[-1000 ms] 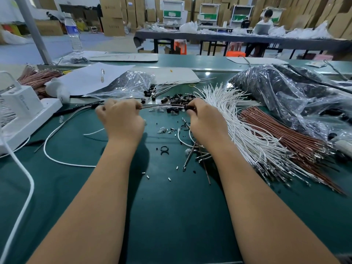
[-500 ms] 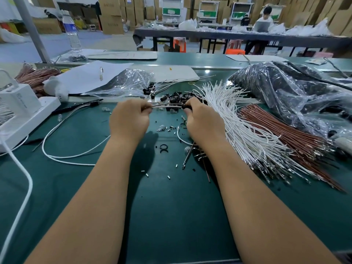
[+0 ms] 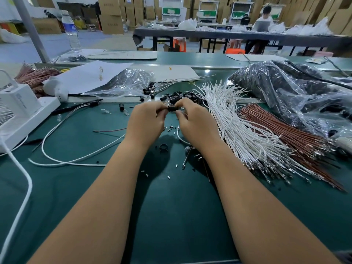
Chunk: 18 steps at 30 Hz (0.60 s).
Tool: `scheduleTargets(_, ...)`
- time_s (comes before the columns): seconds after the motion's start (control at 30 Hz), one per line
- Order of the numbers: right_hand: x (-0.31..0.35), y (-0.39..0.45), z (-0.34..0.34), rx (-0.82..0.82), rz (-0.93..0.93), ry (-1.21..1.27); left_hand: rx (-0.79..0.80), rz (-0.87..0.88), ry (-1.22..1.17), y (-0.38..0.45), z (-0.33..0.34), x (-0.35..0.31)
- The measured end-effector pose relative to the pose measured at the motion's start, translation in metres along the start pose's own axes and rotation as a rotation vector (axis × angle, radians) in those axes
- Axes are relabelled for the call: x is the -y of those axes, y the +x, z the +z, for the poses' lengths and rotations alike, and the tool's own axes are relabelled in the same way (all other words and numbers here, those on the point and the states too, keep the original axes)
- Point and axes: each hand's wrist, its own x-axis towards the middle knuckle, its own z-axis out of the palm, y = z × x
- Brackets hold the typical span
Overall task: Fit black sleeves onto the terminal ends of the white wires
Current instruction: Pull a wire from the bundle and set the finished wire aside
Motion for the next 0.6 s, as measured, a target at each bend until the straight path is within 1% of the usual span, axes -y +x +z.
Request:
scheduleTargets(0.1, -0.004, 0.002, -0.001, -0.022, 0.070, 0.043, -0.044, -0.096, -0.070, 0.000, 0.000, 0.004)
scheduleTargets(0.2, -0.005, 0.002, -0.003, -0.035, 0.106, 0.081, -0.053, -0.132, -0.091, 0.001, 0.000, 0.008)
scheduleTargets(0.47, 0.002, 0.002, -0.005, -0.162, 0.100, 0.233, -0.054, -0.113, -0.074, 0.002, 0.002, 0.011)
scheduleTargets(0.6, 0.000, 0.004, -0.006, -0.179, 0.156, 0.286, -0.048, -0.087, -0.087, 0.001, 0.002, 0.010)
